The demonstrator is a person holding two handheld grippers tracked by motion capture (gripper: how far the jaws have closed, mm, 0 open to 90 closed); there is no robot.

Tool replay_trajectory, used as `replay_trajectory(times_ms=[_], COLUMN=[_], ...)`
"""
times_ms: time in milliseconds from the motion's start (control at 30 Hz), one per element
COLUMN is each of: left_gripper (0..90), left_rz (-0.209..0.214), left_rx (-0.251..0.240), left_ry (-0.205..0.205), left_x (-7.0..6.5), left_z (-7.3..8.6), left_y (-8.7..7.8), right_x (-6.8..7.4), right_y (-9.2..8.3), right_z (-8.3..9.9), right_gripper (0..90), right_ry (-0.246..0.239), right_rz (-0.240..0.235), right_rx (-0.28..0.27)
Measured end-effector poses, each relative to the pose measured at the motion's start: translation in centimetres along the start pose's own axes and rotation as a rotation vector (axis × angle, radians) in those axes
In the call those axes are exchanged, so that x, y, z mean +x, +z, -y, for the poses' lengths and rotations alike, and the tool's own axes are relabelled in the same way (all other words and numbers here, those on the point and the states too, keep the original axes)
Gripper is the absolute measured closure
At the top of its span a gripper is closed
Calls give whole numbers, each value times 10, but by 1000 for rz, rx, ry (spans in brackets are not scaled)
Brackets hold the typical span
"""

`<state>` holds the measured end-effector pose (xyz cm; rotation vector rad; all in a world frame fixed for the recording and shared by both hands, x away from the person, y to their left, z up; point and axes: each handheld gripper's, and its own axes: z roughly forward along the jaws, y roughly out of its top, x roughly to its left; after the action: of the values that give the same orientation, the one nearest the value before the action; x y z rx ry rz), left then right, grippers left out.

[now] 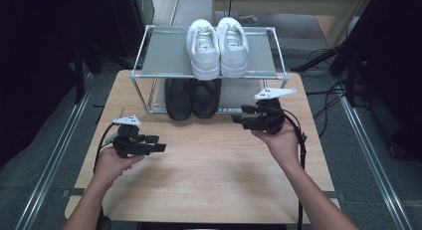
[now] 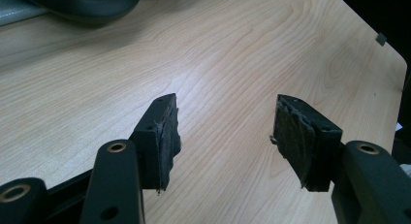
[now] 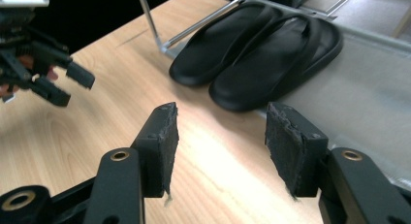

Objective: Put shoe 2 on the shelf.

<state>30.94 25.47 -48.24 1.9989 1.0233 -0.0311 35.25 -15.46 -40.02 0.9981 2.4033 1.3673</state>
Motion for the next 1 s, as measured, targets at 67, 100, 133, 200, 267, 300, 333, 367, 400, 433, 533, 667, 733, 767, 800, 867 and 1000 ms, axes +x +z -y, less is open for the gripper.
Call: replay_trajectory(times_ms=[67,100,133,200,267,300,333,367,400,433,533,667,733,767,800,867,1000], left_gripper=[426,425,426,425,425,424,425,425,424,425,425,425,425,425,424,424,424], left_rz=[-1,-2,-2,-2,-1,-3,-4,-3,-2,-3,-4,-3,0,-1,0,-1,5], left_rx=[-1,2,2,2,5,6,7,6,5,5,7,4,6,7,6,6,9], left_ry=[-1,3,2,1,2,4,7,8,7,8,8,5,8,10,10,14,14], left_x=[-1,-1,-1,-1,-1,-1,-1,-2,-2,-2,-2,-3,-3,-3,-3,-3,-4], left_z=[0,0,0,0,0,0,0,0,0,0,0,0,0,0,0,0,-1], left_y=[0,0,0,0,0,0,0,0,0,0,0,1,1,2,2,2,2], right_x=[1,1,1,1,0,1,0,0,1,1,3,3,3,3,3,4,5], right_y=[3,4,5,6,8,9,11,12,13,13,15,15,17,19,20,24,29], right_z=[7,11,14,21,28,31,35,38,40,43,49,57,61,63,65,69,75], right_gripper=[472,473,473,472,472,472,472,472,472,472,472,473,475,477,479,480,486], right_ry=[5,7,9,23,36,39,34,32,28,25,13,14,18,18,14,12,11], right_rz=[-14,-17,-19,-34,-48,-57,-59,-60,-65,-66,-73,-83,-85,-88,-92,-97,-109], right_rx=[13,15,19,19,24,28,34,39,39,42,48,45,41,44,45,48,60])
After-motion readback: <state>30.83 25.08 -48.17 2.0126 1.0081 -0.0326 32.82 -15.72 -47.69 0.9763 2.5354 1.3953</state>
